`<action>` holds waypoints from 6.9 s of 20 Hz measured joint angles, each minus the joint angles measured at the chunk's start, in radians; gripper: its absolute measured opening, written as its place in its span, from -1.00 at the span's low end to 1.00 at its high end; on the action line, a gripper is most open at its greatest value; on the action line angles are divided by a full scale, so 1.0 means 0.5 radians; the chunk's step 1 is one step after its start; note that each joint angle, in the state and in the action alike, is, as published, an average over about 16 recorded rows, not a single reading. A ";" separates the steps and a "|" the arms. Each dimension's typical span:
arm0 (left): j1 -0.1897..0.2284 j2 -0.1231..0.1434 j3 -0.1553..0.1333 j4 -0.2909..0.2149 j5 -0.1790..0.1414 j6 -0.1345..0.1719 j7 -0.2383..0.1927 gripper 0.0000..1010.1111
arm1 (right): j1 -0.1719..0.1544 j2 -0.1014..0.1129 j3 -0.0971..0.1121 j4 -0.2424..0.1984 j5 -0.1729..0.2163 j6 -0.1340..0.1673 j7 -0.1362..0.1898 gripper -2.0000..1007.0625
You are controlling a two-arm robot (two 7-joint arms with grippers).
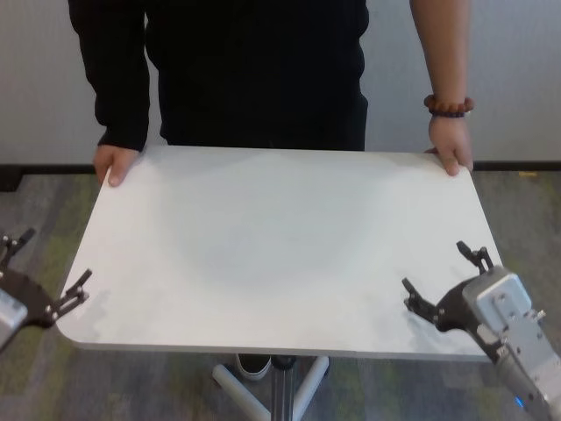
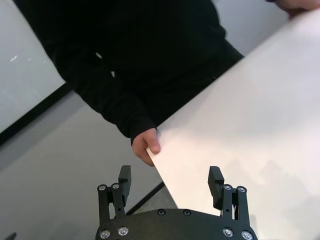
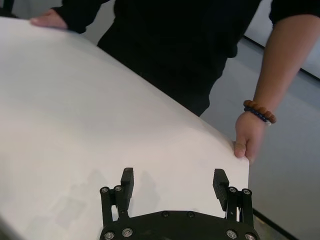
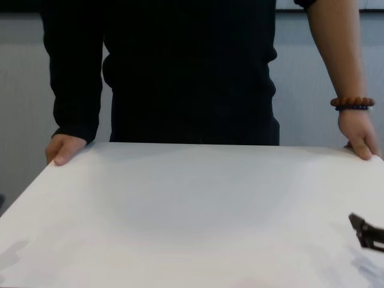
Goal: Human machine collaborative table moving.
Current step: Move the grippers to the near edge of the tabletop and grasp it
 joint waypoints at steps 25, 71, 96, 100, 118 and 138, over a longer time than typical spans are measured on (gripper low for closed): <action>0.569 0.194 -0.082 -0.157 0.740 -0.072 0.234 0.98 | -0.171 0.101 -0.238 -0.271 -0.581 0.481 0.092 0.99; 0.181 -0.483 0.209 0.234 1.985 0.409 0.472 0.98 | -0.102 -0.054 -0.284 -0.180 -1.301 0.886 0.098 0.99; -0.024 -0.705 0.146 0.411 2.022 0.391 0.393 0.98 | -0.126 -0.121 -0.206 -0.154 -1.407 0.885 0.182 0.99; -0.035 -0.723 0.134 0.427 2.001 0.385 0.375 0.98 | -0.119 -0.129 -0.209 -0.146 -1.445 0.893 0.205 0.99; -0.031 -0.721 0.130 0.424 1.985 0.382 0.357 0.98 | 0.007 -0.166 -0.346 -0.060 -1.817 1.019 0.318 0.99; -0.033 -0.714 0.138 0.424 1.997 0.388 0.356 0.98 | -0.015 -0.184 -0.357 -0.054 -2.033 1.037 0.321 0.99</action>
